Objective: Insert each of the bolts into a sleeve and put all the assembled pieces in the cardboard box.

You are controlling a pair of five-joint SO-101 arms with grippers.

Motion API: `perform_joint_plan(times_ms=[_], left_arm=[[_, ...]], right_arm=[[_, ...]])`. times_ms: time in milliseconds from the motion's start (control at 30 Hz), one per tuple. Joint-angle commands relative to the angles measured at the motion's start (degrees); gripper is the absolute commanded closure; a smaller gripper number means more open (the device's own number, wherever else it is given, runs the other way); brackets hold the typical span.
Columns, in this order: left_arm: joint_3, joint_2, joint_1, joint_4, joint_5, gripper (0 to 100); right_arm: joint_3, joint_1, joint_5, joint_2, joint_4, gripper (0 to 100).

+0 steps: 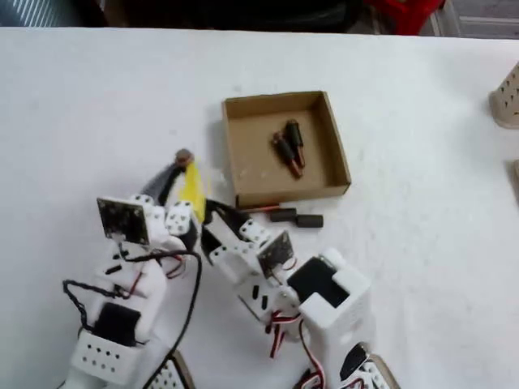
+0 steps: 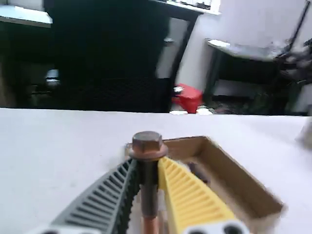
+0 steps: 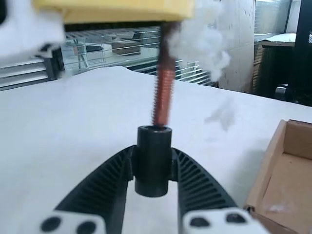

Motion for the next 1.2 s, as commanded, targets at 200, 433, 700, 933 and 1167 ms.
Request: perform_joint_plan(times_ms=[200, 433, 700, 933, 1167], left_arm=[[-4.7, -1.2, -0.4, -2.5, -0.2, 98], [-4.5, -1.1, -0.2, -2.5, 0.0, 98], [1.8, -1.1, 3.8, -8.6, 0.1, 98], [2.0, -1.1, 3.9, -8.6, 0.1, 98], [4.0, -1.1, 3.9, -8.6, 0.1, 98]], right_arm=[[-0.1, 0.2, -0.1, -0.2, -1.6, 98.4], [-0.1, 0.2, -0.1, -0.2, -1.6, 98.4], [-0.1, 0.2, -0.1, -0.2, -1.6, 98.4], [-0.1, 0.2, -0.1, -0.2, -1.7, 98.3], [-0.1, 0.2, -0.1, -0.2, -1.8, 98.3]])
